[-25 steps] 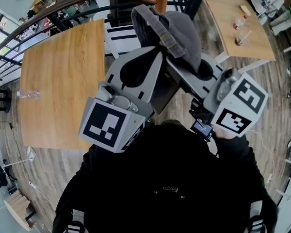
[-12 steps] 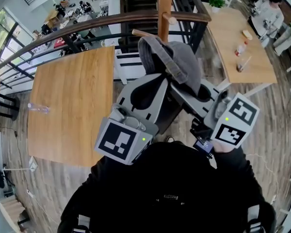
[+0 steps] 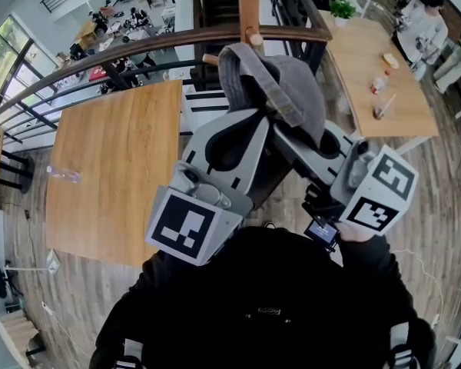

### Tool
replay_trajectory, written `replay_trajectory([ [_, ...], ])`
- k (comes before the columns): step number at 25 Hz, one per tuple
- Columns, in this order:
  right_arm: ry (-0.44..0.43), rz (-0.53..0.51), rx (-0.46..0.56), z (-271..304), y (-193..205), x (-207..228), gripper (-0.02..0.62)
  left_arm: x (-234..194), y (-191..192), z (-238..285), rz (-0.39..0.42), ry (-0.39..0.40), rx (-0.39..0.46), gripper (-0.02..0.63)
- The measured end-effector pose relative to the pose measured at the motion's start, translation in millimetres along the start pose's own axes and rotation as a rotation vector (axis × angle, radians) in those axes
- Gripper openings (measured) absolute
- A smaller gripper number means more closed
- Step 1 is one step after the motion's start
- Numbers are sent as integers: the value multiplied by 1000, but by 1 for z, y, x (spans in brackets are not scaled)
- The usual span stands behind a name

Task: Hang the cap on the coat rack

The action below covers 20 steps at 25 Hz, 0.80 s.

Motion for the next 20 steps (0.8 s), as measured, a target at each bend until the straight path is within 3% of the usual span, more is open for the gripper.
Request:
replay_trajectory([
  [7, -3, -12, 14, 1, -2, -2, 5, -1, -3, -1, 15, -3, 19, 3],
  [20, -64, 61, 30, -4, -16, 35, 5, 0, -7, 30, 43, -36, 23, 3],
])
Point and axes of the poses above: the fingertips, and each gripper's own axes: z forward along the fingers, x to its right, y out of its underside, the point moved 10 cm from there along -z, backward along the fingers, and after that the axes turned 12 degrees about -y, right-handed, at the moved point
